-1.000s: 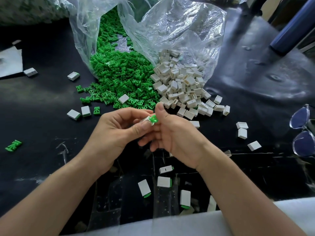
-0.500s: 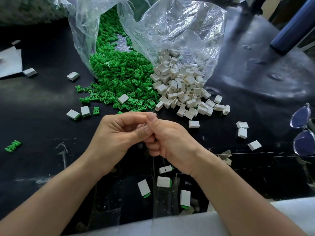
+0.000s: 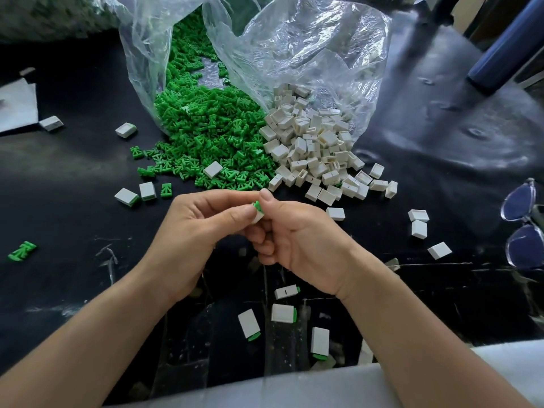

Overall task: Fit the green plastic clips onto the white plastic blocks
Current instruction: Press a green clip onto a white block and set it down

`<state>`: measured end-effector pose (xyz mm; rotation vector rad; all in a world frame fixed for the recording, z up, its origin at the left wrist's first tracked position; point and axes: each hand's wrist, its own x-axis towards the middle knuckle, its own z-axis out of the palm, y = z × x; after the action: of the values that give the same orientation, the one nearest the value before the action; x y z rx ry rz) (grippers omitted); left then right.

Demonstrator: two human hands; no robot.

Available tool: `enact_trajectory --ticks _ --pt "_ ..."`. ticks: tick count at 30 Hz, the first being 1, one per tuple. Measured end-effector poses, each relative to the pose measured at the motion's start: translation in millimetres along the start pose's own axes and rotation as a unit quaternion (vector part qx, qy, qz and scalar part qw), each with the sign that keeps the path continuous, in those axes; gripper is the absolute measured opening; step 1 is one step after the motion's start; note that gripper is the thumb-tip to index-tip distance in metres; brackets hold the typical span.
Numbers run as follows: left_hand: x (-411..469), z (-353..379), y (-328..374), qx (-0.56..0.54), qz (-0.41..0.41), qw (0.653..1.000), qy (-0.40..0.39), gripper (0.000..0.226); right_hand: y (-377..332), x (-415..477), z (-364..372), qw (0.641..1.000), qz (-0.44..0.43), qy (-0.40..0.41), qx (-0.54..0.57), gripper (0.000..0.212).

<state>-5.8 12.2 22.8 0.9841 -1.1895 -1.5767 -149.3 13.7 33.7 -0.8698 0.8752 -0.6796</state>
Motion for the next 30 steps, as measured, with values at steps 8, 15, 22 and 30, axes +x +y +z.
enact_trajectory --ticks 8,15,22,30 --pt "-1.2 3.0 3.9 -0.013 -0.004 1.0 -0.005 0.024 0.3 -2.4 -2.3 0.998 -0.022 -0.012 -0.065 0.029" --pt "0.0 4.0 2.0 -0.01 -0.017 1.0 -0.004 0.024 2.3 -1.9 -1.6 0.991 -0.022 0.012 -0.135 0.029" --pt "1.2 0.1 1.9 -0.027 -0.043 0.999 0.002 0.019 2.6 -2.5 0.5 0.989 -0.039 0.011 -0.14 0.024" --pt "-0.3 4.1 0.1 -0.068 -0.054 0.996 0.027 0.012 9.5 0.0 0.7 0.983 -0.036 0.04 -0.173 0.032"
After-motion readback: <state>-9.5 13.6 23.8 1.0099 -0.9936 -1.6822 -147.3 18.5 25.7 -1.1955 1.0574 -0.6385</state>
